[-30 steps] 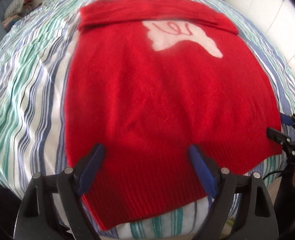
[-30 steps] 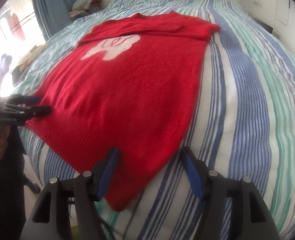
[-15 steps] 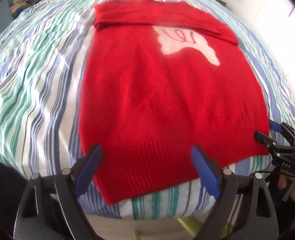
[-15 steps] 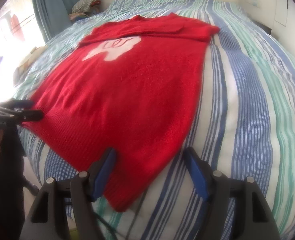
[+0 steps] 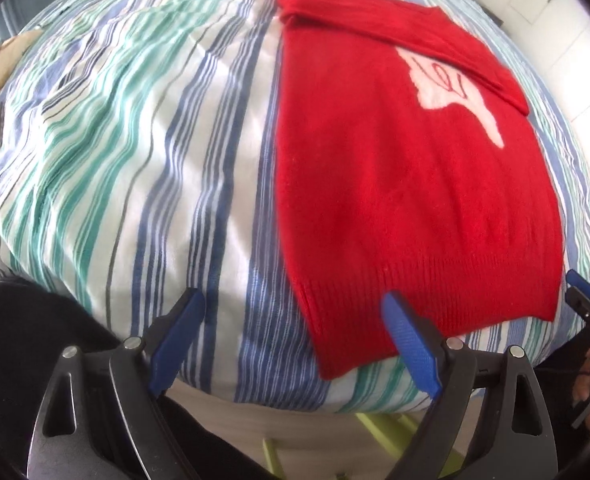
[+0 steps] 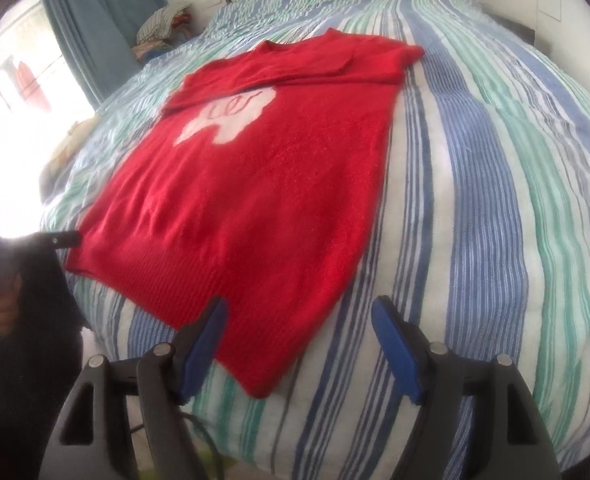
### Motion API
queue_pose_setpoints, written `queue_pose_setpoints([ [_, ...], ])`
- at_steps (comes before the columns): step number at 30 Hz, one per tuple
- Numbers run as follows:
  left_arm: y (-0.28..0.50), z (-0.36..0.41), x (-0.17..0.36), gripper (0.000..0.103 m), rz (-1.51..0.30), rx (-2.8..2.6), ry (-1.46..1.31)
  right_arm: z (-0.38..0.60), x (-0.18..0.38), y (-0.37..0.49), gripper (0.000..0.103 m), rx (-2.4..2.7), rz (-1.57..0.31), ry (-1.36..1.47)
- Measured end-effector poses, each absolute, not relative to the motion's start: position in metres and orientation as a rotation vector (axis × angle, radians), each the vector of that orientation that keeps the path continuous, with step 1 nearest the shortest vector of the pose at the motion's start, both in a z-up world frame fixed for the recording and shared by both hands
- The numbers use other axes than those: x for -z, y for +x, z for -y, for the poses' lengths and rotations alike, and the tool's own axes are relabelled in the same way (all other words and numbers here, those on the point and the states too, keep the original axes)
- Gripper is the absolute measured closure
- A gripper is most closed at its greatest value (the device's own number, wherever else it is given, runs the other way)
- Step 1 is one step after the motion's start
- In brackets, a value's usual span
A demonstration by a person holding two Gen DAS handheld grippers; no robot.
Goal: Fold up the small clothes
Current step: 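Grasp the hem with both grippers and fold it up toward the collar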
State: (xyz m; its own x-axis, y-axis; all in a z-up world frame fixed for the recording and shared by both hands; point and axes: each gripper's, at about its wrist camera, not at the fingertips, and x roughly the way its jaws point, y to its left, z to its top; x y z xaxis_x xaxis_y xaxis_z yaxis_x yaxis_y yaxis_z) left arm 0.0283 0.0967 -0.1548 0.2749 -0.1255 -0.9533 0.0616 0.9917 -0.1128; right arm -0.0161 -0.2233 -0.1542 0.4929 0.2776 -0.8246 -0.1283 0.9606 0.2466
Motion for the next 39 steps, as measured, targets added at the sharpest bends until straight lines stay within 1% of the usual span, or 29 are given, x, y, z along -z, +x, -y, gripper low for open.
queue_pose_setpoints([
  [4, 0.03, -0.094, 0.161, 0.013, -1.308, 0.125, -0.072, 0.232, 0.149, -0.032, 0.03, -0.262, -1.062, 0.217],
  [6, 0.029, -0.093, 0.162, 0.022, -1.313, 0.143, -0.09, 0.235, 0.15, -0.036, 0.03, -0.271, -1.074, 0.261],
  [8, 0.027, -0.092, 0.163, 0.037, -1.326, 0.169, -0.111, 0.237, 0.154, -0.035, 0.03, -0.279, -1.077, 0.313],
  [9, 0.025, -0.091, 0.163, 0.042, -1.331, 0.181, -0.117, 0.237, 0.157, -0.033, 0.03, -0.284, -1.078, 0.346],
  [10, 0.021, -0.09, 0.163, 0.056, -1.336, 0.189, -0.118, 0.238, 0.161, -0.03, 0.03, -0.296, -1.083, 0.39],
  [11, 0.02, -0.09, 0.163, 0.076, -1.345, 0.2, -0.123, 0.238, 0.166, -0.026, 0.03, -0.317, -1.092, 0.441],
  [12, 0.017, -0.087, 0.165, 0.086, -1.358, 0.209, -0.131, 0.236, 0.172, -0.023, 0.031, -0.339, -1.108, 0.488],
  [13, 0.015, -0.086, 0.167, 0.097, -1.371, 0.213, -0.137, 0.236, 0.178, -0.021, 0.037, -0.35, -1.124, 0.522],
  [14, 0.013, -0.086, 0.167, 0.099, -1.375, 0.216, -0.138, 0.234, 0.183, -0.019, 0.043, -0.346, -1.137, 0.537],
  [15, 0.012, -0.085, 0.167, 0.099, -1.374, 0.219, -0.137, 0.233, 0.186, -0.018, 0.062, -0.338, -1.15, 0.536],
  [16, 0.011, -0.085, 0.165, 0.1, -1.371, 0.225, -0.139, 0.232, 0.188, -0.017, 0.088, -0.334, -1.166, 0.526],
  [17, 0.012, -0.086, 0.16, 0.1, -1.366, 0.232, -0.149, 0.231, 0.19, -0.016, 0.098, -0.338, -1.184, 0.513],
  [22, 0.017, -0.106, 0.134, 0.101, -1.285, 0.292, -0.319, 0.242, 0.169, -0.021, 0.098, -0.349, -1.139, 0.545],
  [24, 0.022, -0.113, 0.118, 0.101, -1.206, 0.321, -0.396, 0.251, 0.16, -0.019, 0.098, -0.346, -1.1, 0.583],
  [28, 0.054, -0.116, 0.089, 0.101, -1.036, 0.321, -0.443, 0.26, 0.138, 0.002, 0.098, -0.346, -1.009, 0.621],
  [33, 0.147, -0.109, 0.08, 0.101, -0.931, 0.304, -0.491, 0.274, 0.109, 0.072, 0.098, -0.323, -0.891, 0.597],
  [36, 0.217, -0.098, 0.082, 0.101, -0.914, 0.267, -0.453, 0.281, 0.093, 0.135, 0.098, -0.295, -0.836, 0.535],
  [39, 0.287, -0.086, 0.091, 0.101, -0.927, 0.219, -0.411, 0.292, 0.089, 0.206, 0.098, -0.261, -0.828, 0.521],
])
